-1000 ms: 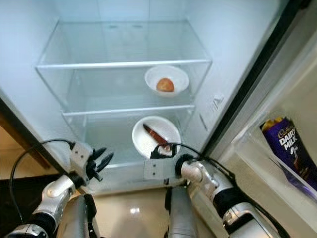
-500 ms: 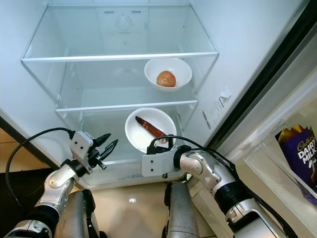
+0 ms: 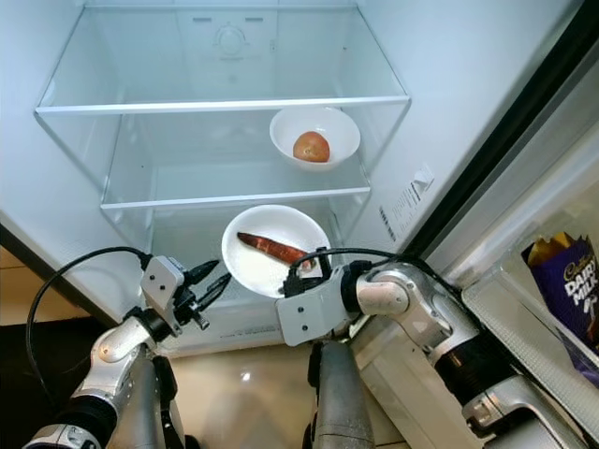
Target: Restocking fridge
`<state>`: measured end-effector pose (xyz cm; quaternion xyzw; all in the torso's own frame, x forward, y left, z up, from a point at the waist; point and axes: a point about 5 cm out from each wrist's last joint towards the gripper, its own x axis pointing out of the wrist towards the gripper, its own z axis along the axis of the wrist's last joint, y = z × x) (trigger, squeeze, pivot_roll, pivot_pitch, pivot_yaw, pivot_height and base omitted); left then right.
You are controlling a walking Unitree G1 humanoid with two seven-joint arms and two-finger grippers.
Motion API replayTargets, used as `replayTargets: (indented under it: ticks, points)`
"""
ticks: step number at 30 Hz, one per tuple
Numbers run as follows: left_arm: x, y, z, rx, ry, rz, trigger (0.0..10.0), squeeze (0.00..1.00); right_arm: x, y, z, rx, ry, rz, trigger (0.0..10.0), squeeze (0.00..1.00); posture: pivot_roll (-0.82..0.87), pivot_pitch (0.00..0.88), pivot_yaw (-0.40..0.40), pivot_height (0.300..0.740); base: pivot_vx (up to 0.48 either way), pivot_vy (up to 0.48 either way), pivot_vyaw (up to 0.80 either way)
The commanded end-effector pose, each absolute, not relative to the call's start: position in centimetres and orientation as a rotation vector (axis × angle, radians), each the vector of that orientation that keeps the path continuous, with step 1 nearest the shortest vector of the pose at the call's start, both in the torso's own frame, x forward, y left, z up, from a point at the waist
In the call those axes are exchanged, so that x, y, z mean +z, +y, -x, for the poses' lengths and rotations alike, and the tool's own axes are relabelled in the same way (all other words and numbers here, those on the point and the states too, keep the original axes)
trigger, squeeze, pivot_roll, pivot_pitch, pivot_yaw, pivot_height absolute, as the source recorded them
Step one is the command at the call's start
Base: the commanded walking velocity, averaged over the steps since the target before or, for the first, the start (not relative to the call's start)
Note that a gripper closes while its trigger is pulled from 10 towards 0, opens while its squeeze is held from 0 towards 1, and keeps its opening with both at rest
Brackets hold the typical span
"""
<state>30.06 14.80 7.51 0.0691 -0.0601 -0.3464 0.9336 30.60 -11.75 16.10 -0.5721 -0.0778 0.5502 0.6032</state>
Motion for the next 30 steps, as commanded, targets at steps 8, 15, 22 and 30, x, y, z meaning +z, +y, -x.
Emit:
replayTargets:
  ticks: [8,15,22,30]
  points:
    - [10.2,15.6,-30.5,-0.723,-0.250,-0.048,10.0,0.00,18.6,-11.3,-31.6,1.297,-0.228,1.429,10.0,0.00,-0.06,0.215,-0.068,0.485,0.000,0.000,0.00]
    - [8.4,18.1,-29.2,-0.710,-0.145,-0.051,10.0,0.00,18.7,-10.8,-31.1,1.357,-0.225,1.443,10.0,0.00,-0.05,0.219,-0.068,0.485,0.000,0.000,0.00]
    - [7.9,20.1,-28.6,-0.657,-0.110,-0.031,10.0,0.00,19.4,-10.0,-31.2,1.376,-0.262,1.452,10.0,0.00,-0.05,0.219,-0.066,0.485,0.000,0.000,0.00]
    - [8.5,21.7,-28.1,-0.594,-0.148,0.001,10.0,0.00,20.6,-8.4,-31.9,1.385,-0.316,1.477,10.0,0.00,-0.05,0.215,-0.082,0.485,0.000,0.000,0.00]
